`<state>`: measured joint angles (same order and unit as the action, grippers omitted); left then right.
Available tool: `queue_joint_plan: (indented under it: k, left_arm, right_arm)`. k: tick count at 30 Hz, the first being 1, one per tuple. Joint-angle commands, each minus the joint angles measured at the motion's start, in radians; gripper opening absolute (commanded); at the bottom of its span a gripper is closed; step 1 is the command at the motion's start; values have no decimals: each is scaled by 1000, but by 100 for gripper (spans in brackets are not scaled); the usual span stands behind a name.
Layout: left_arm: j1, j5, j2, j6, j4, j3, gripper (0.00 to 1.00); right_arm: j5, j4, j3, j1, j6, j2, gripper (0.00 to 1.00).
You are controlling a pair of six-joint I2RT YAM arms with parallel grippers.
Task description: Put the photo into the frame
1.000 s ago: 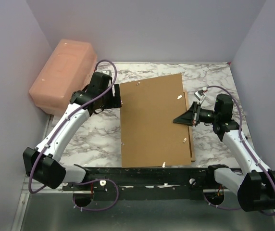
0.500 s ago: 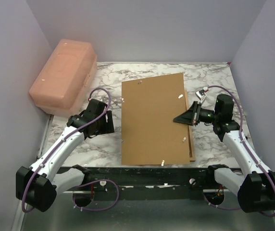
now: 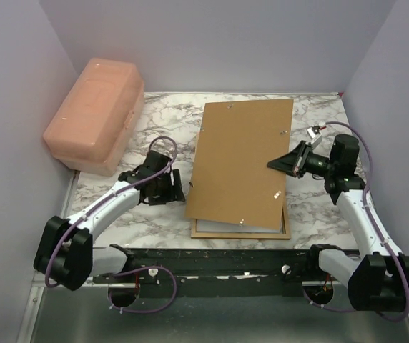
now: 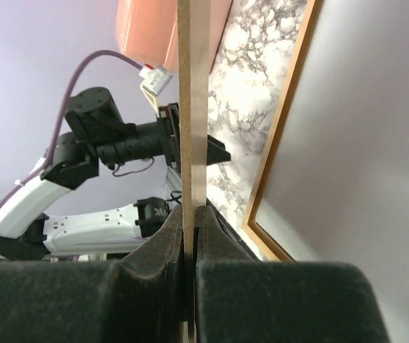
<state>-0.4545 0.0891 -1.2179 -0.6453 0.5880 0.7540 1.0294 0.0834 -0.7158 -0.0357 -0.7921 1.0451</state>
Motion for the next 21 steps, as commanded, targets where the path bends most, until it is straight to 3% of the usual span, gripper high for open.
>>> queue_joint_plan:
  k: [1, 10, 15, 21]
  left_arm:
    - [-42, 123, -115, -44, -216, -8, 70]
    - [-130, 79, -343, -83, -319, 34, 65]
    - [-136, 10, -405, -92, -269, 50, 51]
    - [-134, -57, -372, -99, -201, 34, 30]
  right_arm:
    - [77, 0, -73, -46, -17, 3, 0]
    - [92, 71, -123, -95, 29, 15, 0]
    - [93, 72, -116, -96, 34, 18, 0]
    - [100, 72, -100, -98, 46, 21, 1]
